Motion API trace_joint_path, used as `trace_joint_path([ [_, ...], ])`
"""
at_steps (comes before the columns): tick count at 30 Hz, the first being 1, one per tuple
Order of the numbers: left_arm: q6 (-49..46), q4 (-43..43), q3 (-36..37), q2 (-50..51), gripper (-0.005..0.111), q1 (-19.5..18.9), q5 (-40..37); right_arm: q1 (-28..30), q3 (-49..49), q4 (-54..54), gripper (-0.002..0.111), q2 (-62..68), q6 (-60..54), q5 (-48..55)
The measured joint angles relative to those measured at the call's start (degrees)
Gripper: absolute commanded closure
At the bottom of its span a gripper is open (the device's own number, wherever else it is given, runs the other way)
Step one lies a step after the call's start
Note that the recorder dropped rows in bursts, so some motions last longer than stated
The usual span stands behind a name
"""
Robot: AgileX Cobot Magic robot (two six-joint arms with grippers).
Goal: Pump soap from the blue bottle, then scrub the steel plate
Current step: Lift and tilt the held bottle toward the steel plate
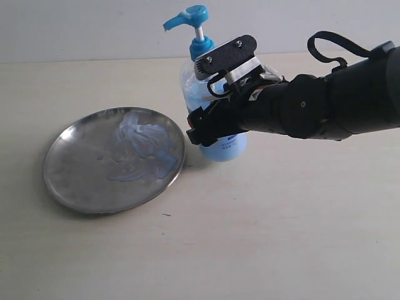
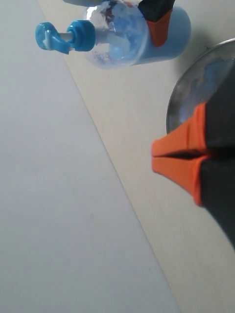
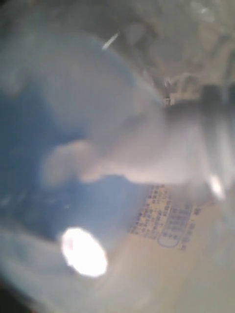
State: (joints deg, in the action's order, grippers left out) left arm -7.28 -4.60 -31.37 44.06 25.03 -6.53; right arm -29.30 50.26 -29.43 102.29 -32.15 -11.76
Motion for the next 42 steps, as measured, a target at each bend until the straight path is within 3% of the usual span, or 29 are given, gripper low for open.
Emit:
trace_joint_path([
  [21, 0.0, 0.0, 0.0, 2.0, 0.107, 0.0, -1.2, -3.8, 5.0, -38.9, 0.108, 3.3, -32.8, -5.5],
  [28, 0.0, 0.0, 0.0, 2.7, 0.107, 0.0, -1.2, -8.5, 5.0, -46.2, 0.108, 4.4, -37.5, -9.5],
  [42, 0.0, 0.0, 0.0, 2.8, 0.107, 0.0, -1.2, -8.5, 5.0, -47.2, 0.108, 4.6, -40.5, -10.3],
])
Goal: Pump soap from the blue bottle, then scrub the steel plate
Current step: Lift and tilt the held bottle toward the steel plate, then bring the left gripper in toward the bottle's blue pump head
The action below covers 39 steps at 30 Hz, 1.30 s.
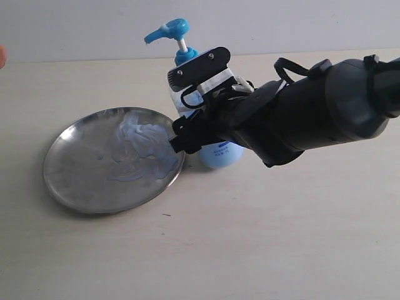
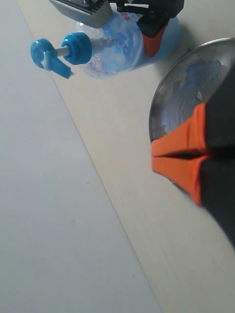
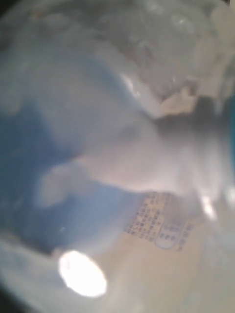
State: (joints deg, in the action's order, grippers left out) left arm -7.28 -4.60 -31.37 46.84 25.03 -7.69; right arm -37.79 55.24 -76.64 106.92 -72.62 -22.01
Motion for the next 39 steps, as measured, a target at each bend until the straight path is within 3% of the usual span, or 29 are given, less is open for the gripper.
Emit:
trace_joint_path([
  [25, 0.0, 0.0, 0.0, 0.0, 0.107, 0.0, 0.0, -0.1, 4.8, -5.7, 0.108, 3.3, -12.7, 1.2],
  [39, 2.8, 0.0, -0.8, 2.0, 0.107, 0.0, 1.3, -0.1, 5.0, -6.4, 0.108, 3.3, -13.7, 1.2],
])
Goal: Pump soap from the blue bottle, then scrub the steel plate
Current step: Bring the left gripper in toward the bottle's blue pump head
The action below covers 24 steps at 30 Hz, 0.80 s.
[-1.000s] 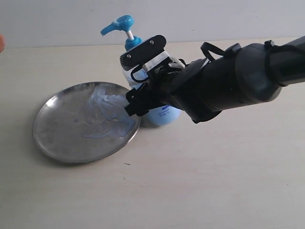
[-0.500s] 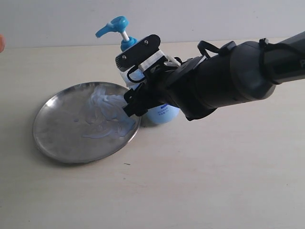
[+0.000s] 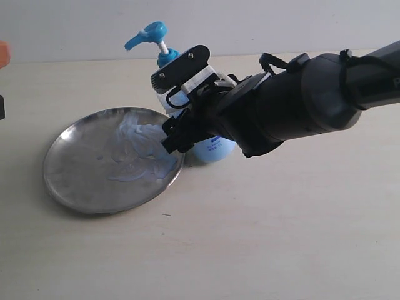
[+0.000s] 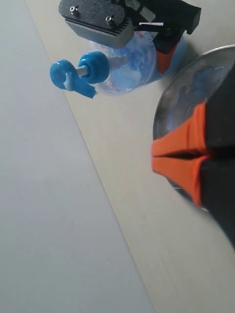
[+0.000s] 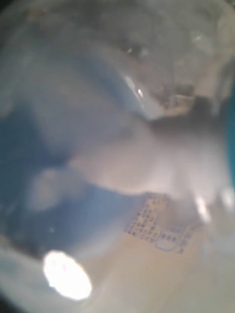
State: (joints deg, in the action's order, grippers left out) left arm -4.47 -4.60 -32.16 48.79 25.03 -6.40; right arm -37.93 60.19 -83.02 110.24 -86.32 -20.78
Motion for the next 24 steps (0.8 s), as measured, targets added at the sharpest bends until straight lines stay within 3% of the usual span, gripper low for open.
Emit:
trace_joint_path([
  [24, -2.1, 0.0, -14.4, 14.2, 0.107, 0.0, -5.7, 0.0, 0.0, 0.0, 0.108, 0.0, -0.1, 0.5],
])
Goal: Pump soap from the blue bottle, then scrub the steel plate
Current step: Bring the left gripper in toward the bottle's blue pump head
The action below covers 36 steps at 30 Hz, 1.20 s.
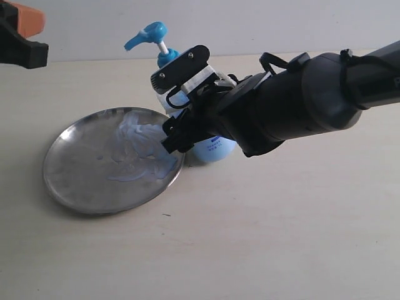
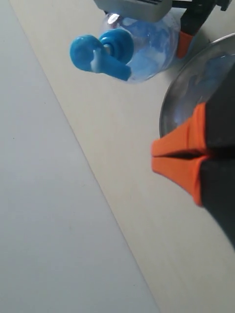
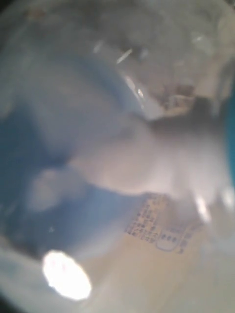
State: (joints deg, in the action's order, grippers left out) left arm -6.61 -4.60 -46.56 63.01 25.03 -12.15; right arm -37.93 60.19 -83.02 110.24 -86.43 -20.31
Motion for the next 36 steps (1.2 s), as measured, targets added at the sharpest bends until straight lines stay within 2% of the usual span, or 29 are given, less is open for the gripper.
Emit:
trace_joint_path([
  [9, -0.7, 0.0, -5.4, 5.6, 0.107, 0.4, 0.0, 0.0, 0.0, 0.0, 0.108, 0.0, -1.2, 0.1],
  [17, -3.1, 0.0, -7.0, 8.6, 0.107, 5.2, 0.2, 0.0, 0.0, -2.0, 0.108, 0.0, -1.2, -0.4],
  [27, -3.4, 0.2, -7.1, 8.6, 0.107, 5.3, 3.6, 0.0, 2.7, -9.8, 0.108, 1.4, -1.5, -2.0],
  [36, -4.8, 0.2, -7.7, 8.8, 0.107, 5.3, 4.6, -3.0, 3.7, -9.6, 0.108, 3.3, -3.2, -7.2],
])
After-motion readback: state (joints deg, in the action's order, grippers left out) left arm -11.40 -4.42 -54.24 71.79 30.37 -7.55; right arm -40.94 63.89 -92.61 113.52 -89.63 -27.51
